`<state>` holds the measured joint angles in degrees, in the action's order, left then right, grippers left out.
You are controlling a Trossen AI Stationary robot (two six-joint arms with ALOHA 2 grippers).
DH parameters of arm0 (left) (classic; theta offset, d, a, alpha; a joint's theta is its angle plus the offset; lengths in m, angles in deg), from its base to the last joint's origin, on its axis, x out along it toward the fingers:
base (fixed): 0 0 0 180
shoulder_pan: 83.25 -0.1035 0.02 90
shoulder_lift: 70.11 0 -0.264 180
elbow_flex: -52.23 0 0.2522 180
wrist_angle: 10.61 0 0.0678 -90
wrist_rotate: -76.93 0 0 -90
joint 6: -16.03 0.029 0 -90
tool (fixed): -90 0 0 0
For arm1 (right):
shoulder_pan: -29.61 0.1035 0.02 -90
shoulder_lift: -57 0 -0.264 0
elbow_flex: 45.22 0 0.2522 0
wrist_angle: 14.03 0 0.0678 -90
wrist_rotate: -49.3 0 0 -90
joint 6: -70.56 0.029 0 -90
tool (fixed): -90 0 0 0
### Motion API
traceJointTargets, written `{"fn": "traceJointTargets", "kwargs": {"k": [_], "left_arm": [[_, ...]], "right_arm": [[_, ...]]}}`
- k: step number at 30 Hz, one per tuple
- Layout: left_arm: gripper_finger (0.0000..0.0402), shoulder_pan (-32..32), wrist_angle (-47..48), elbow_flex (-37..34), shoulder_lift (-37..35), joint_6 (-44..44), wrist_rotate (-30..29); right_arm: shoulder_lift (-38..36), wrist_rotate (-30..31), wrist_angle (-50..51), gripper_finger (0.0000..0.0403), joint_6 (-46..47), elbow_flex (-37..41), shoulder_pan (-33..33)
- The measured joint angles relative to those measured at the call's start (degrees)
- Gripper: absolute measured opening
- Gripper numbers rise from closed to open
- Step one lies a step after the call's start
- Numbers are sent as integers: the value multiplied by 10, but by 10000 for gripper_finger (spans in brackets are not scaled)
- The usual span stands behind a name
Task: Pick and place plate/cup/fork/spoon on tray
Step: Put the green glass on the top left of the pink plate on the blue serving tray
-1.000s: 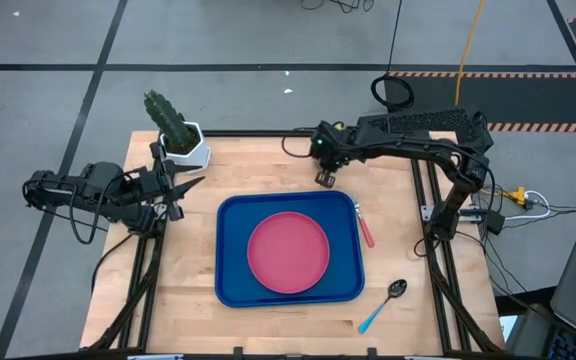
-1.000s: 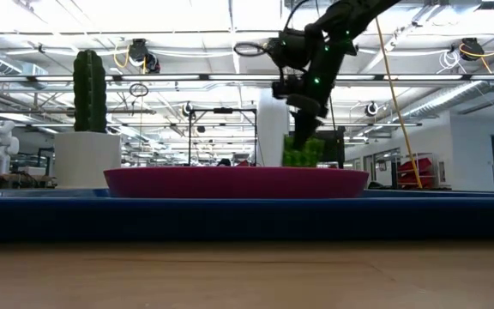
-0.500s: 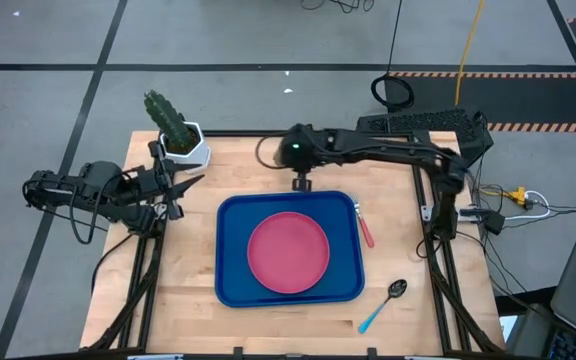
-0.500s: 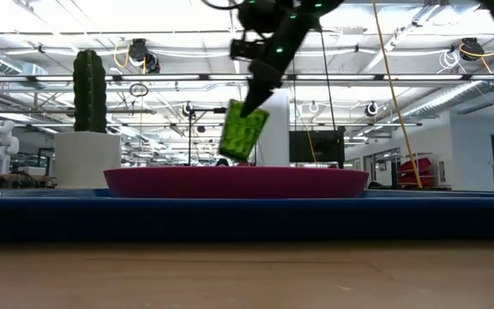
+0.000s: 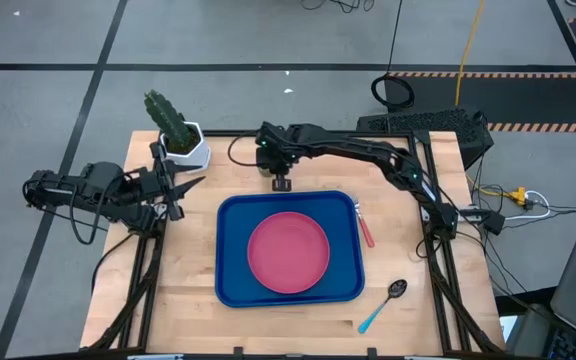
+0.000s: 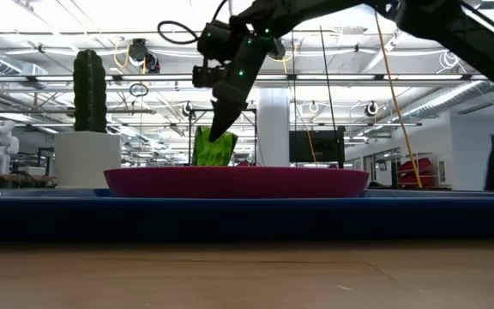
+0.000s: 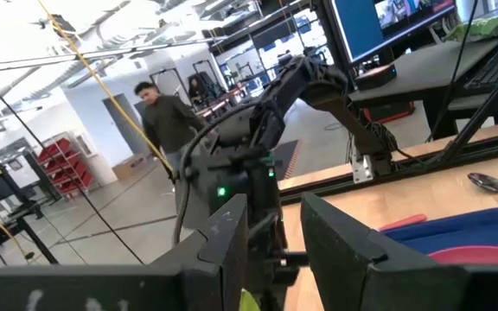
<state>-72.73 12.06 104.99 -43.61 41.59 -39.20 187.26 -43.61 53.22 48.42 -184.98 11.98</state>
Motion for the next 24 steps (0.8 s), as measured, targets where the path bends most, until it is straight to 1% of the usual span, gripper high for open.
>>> {"fn": "traceJointTargets", "kwargs": {"k": [4, 10, 16, 24], "left_arm": [[115, 0, 4, 0, 0, 0, 0], [115, 0, 4, 0, 0, -2, -1], [115, 0, 4, 0, 0, -6, -5], [115, 0, 8, 0, 0, -9, -5]], "right_arm": [[19, -3, 31, 0, 2, 0, 0], [21, -2, 46, 5, 20, -1, 1], [24, -3, 42, 41, 21, 0, 5], [16, -2, -6, 90, 21, 1, 5]]}}
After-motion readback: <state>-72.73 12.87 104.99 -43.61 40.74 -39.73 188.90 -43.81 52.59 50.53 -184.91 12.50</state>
